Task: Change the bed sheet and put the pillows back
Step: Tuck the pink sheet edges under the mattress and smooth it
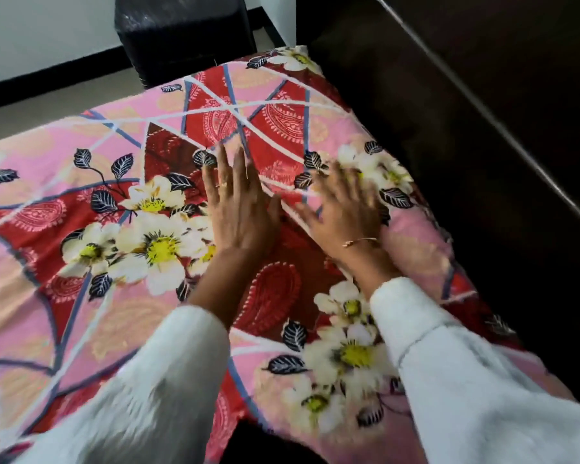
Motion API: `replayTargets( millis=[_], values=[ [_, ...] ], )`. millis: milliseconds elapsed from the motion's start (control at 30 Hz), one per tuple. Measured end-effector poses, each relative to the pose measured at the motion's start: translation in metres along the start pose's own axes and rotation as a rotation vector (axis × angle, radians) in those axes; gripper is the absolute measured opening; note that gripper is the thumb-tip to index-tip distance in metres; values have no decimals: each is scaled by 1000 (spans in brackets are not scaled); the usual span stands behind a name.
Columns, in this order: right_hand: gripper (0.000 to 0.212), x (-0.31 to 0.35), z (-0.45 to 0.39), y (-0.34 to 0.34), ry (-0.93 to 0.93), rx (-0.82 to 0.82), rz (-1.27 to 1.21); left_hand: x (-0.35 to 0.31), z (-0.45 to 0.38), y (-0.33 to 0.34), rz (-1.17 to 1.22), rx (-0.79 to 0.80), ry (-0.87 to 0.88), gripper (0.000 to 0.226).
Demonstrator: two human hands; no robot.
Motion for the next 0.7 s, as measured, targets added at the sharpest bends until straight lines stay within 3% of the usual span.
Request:
replayTargets(
  millis=[133,200,300,367,433,533,700],
  values=[
    [69,-50,52,-10,405,37,-11,14,88,-11,129,15,69,68],
    [69,-35,72,-16,514,-3,-76,35,119,-12,134,1,68,62],
    [65,44,100,-10,314,-107,-139,65,153,-15,191,-23,26,55],
    [60,105,129,1,131,-82,-76,83,178,-17,209,-13,17,52],
    [57,135,165,11,148,-23,-71,95,207,-16,194,-6,94,50],
    [52,123,235,11,416,-47,-37,99,259,-12,153,87,315,53],
    [70,74,364,-2,861,-137,43,79,333,-13,210,209,582,68]
  ],
)
Point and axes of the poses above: each hand's wrist, its own z-axis away from the middle knuckle, its own y-axis out of the palm, x = y × z, the point moved 2 cm from there along -z, towards the middle knuckle, and after that the axes turned 11 degrees about -y, right-handed, at the moved point
